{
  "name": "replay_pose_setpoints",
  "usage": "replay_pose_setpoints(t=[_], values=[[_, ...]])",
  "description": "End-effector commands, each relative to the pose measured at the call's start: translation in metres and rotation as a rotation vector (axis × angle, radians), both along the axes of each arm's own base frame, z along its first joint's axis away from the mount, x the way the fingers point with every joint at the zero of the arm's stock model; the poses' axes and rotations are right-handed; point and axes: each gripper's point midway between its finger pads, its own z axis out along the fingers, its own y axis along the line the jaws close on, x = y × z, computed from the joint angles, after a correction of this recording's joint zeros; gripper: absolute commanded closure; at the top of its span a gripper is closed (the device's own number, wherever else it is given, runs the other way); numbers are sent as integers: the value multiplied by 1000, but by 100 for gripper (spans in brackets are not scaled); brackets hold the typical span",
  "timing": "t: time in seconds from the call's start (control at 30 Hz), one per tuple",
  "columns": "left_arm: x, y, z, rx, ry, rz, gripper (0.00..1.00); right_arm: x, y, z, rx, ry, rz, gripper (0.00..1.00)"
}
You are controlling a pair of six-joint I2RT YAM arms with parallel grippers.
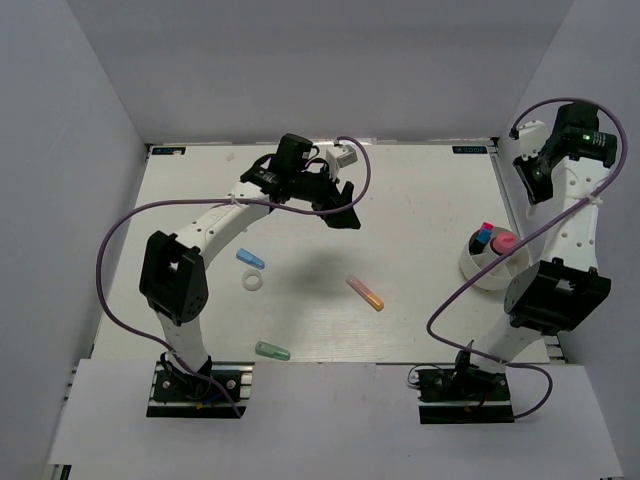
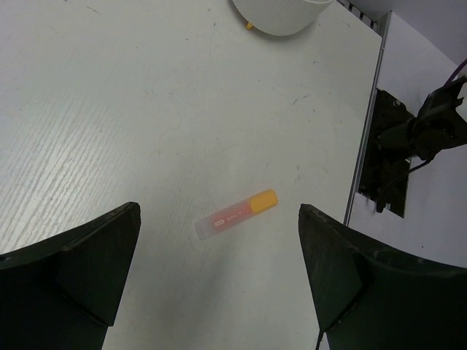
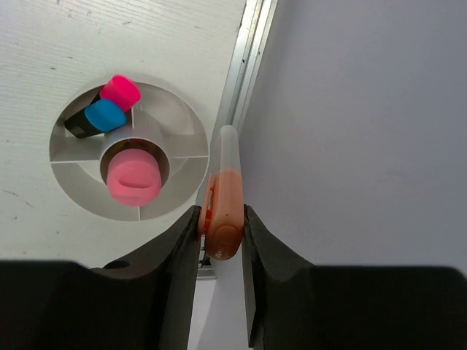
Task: Sort the stationery into containers
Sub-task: Place the stationery in the storage box.
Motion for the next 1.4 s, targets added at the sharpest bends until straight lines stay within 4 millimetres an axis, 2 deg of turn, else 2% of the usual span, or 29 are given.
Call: replay_pose_setpoints(t=[0.0,0.17,0.5,0.57,0.6,0.63,0.7,0.77,0.8,0.93,1.1,1.37], values=[[4,0,11,-15,-19,-1,2,-1,-4,5,-5,-26,34,100],[-1,1,-3,-8,25,-3,2,-4,-7,3,-1,-1,69,100],[-13,-3,11,-59,29,-63,2,-10,-11,-21,42,80,76,100],[-18,-6,6,-62,73,-105,2,-9,-12,-22,45,76,67,100],[-16,-8,12,-73,66,-121,2,-9,-12,-22,48,77,63,100],[-18,-9,4,-61,93,-141,2,-9,-11,-24,53,80,61,100],[-14,-12,10,-65,84,-151,2,-11,-10,-27,59,88,59,100],[-13,-13,7,-59,97,-157,2,-14,-9,-31,66,102,52,100],[-12,-13,9,-61,93,-155,2,-14,-2,-32,99,94,68,100],[-8,-15,10,-66,81,-143,2,-18,3,-37,118,100,73,100],[-12,-21,10,-65,82,-140,2,-19,2,-46,107,88,94,100],[-10,-21,10,-57,71,-130,2,-17,-2,-60,109,97,100,100]])
